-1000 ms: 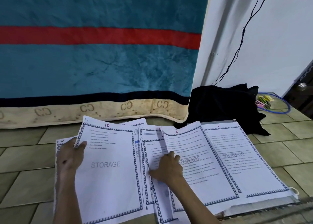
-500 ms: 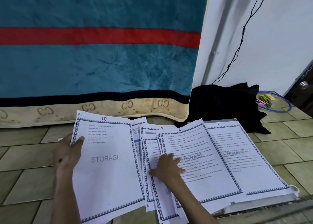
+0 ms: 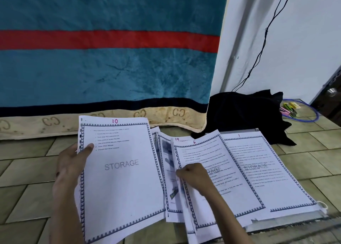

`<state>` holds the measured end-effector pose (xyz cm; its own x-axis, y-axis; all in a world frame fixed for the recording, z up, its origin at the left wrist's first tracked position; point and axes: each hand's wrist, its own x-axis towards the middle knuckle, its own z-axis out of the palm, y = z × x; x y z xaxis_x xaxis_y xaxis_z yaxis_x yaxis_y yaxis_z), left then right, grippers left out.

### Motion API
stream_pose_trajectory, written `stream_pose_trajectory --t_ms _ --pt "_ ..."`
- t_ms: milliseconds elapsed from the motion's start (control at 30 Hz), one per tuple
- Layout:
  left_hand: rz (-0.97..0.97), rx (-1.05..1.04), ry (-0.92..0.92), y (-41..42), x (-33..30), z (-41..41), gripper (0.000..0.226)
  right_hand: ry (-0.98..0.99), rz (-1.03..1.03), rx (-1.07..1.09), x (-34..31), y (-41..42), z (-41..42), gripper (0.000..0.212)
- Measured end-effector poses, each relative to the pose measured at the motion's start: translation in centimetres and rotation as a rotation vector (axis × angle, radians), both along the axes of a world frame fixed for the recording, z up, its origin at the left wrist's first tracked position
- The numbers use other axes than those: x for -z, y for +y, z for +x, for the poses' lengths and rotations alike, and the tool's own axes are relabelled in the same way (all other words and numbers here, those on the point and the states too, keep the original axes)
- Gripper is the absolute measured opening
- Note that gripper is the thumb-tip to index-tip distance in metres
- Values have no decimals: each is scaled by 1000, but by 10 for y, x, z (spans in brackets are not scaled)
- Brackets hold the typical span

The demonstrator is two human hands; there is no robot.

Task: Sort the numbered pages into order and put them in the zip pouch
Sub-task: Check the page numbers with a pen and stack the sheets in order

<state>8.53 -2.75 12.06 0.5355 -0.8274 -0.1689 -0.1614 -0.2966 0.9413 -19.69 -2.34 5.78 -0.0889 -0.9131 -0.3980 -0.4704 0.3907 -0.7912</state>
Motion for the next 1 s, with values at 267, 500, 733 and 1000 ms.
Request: stream_pose_trajectory --t_ms 267,500,733,1000 --pt "-40 -13 90 3 -3 13 18 -284 186 108 -16 -5 -34 23" --pt "-73 13 141 -6 -13 8 23 -290 196 87 -11 -8 -39 19" --pt "-62 -40 210 -11 -14 42 23 -311 198 78 -14 -7 -43 19" --pt "-30 5 134 -13 -14 30 20 -284 216 60 -9 -11 -46 20"
